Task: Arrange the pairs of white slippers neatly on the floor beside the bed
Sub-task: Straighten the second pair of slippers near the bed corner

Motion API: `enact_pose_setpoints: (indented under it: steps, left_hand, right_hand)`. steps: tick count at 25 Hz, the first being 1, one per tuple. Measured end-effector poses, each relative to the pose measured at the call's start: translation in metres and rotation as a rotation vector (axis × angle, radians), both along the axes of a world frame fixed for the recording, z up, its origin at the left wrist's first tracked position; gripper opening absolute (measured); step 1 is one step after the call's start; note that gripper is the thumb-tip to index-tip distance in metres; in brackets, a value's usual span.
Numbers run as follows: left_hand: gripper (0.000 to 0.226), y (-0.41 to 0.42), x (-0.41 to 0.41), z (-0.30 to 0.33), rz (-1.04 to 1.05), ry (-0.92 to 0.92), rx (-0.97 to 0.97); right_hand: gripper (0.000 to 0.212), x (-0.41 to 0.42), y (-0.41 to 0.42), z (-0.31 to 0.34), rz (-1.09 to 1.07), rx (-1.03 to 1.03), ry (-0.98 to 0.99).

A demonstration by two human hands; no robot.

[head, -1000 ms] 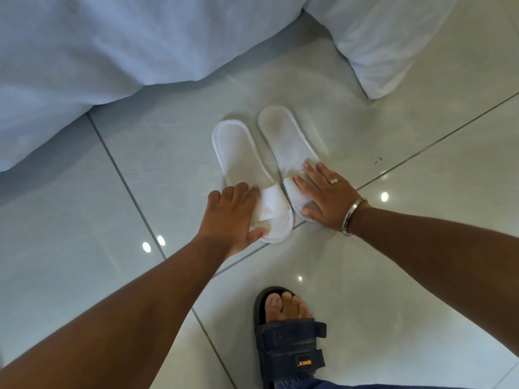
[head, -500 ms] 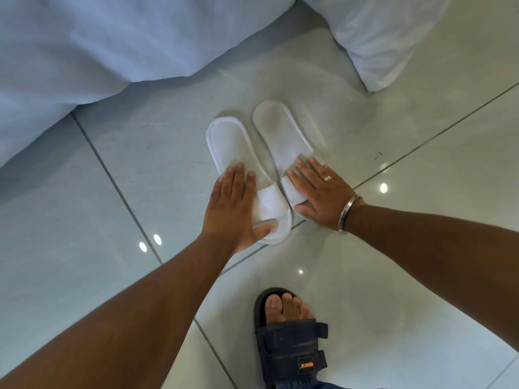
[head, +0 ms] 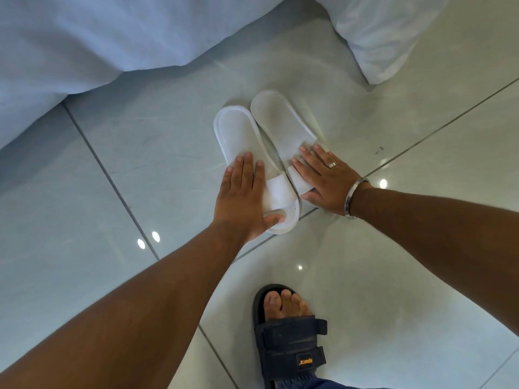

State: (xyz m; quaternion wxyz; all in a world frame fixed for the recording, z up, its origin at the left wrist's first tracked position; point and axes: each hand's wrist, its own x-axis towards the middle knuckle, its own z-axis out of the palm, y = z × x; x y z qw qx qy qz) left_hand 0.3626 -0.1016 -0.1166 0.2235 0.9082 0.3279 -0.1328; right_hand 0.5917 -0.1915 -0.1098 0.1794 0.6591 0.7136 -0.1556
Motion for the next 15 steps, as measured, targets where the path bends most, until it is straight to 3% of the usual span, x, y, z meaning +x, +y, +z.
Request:
enact_pose_setpoints:
  steps: [15]
  left_hand:
    - [0.117,0.013,0.017,0.002,-0.006,0.043,-0.003]
  right_hand:
    - [0.079,0.006,0.005,-0.003,-0.099,-0.053,-0.009]
